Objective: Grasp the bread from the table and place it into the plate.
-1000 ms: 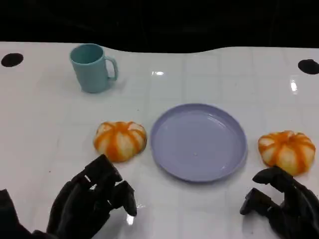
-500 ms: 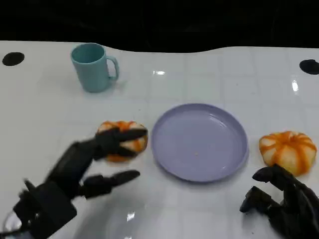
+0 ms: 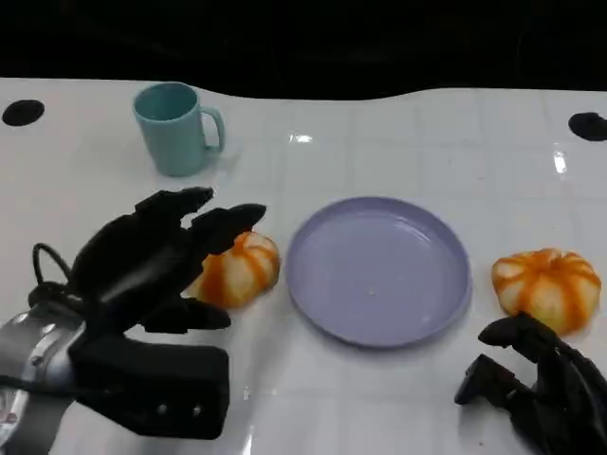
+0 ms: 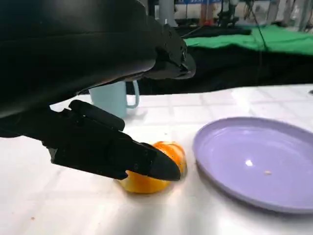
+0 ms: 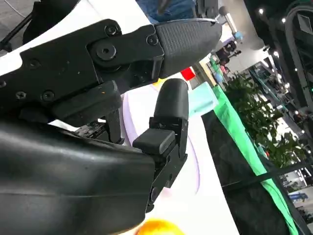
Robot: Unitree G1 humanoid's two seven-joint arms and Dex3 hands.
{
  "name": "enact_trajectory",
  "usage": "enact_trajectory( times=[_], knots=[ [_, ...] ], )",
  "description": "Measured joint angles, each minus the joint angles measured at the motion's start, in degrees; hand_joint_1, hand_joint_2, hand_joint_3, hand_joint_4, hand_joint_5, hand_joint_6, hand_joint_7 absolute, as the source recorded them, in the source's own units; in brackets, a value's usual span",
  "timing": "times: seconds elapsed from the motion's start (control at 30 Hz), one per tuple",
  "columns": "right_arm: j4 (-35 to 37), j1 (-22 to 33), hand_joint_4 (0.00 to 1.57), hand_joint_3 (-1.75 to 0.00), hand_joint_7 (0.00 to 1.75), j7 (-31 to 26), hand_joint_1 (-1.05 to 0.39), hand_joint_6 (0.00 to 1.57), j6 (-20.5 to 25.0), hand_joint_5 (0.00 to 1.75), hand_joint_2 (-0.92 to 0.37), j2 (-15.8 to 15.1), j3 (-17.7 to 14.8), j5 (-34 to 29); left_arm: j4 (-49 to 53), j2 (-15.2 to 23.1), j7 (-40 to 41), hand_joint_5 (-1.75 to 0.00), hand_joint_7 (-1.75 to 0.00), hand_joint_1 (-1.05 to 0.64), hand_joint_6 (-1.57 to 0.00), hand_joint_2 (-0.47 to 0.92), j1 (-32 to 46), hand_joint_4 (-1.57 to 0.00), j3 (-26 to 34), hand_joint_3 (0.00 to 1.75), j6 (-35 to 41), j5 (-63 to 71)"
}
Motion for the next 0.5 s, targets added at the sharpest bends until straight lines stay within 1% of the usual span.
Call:
enact_trajectory(
  times=[0.07,0.2,0.37,0.5],
  knots=[
    [0.02,0.08,0.68,-0.2,1.16,0.2,-0.52,0.6,0.0,1.46,-0.92,-0.07,-0.14,0.04,1.89,0.05,-0.62,0.0,0.0,-0.51,-0.13,0.82,-2.51,-0.01,-2.49,0.0,2.03,1.74],
    [0.01,0.01,0.7,-0.19,1.15,0.54,-0.52,0.62,0.3,1.45,-0.92,-0.07,-0.19,0.15,9.73,-0.5,-0.92,0.0,0.0,-0.46,-0.13,0.79,-7.88,-0.01,-7.47,0.0,5.7,4.22],
    [-0.14,0.08,0.7,-0.2,1.14,0.38,-0.53,0.61,0.39,1.45,-0.92,-0.08,-0.17,0.13,21.49,-4.27,0.58,-0.01,0.0,-0.46,-0.12,0.8,-13.49,-0.01,-11.88,0.01,8.27,4.14],
    [-0.22,0.22,0.7,-0.19,1.15,0.35,-0.53,0.62,0.39,1.46,-0.92,-0.14,-0.16,0.13,32.35,-7.23,4.93,-0.01,0.0,-0.44,-0.12,0.79,-18.39,-0.01,-14.97,0.0,10.35,4.38]
  ],
)
